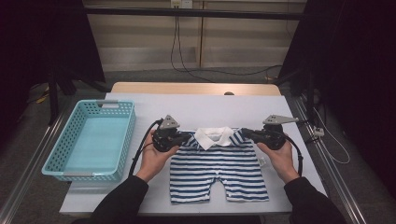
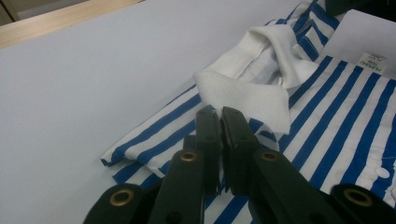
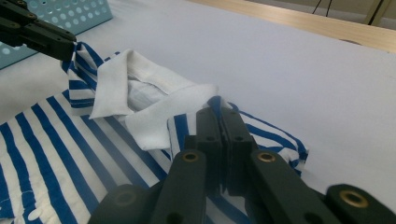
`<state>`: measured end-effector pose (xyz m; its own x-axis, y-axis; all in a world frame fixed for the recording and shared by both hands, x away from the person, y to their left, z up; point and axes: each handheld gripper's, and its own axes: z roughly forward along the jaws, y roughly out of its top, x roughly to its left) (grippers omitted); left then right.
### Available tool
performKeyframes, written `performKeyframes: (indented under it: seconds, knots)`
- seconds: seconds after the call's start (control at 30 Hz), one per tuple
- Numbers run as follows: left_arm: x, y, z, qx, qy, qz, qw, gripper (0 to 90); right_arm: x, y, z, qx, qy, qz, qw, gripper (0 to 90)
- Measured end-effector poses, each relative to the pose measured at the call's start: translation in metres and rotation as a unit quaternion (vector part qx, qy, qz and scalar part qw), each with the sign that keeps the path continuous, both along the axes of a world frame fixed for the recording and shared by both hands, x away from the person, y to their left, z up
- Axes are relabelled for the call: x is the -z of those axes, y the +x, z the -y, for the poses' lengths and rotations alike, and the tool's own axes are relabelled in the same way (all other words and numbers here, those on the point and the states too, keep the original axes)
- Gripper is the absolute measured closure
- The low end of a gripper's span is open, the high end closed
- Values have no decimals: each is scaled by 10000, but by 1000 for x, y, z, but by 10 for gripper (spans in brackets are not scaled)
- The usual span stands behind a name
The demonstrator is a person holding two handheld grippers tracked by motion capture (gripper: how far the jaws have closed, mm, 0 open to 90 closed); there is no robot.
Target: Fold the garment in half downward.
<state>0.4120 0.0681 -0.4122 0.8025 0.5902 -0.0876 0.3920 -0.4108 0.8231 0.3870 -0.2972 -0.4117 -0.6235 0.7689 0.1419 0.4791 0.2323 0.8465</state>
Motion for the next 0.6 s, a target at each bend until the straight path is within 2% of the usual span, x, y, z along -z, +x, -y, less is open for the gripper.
performKeyframes:
  seconds: [0.6]
  knots:
    - [-4, -19, 3, 207, -63, -44, 9998, 863, -1, -17, 2, -161, 59, -2, 9999, 886]
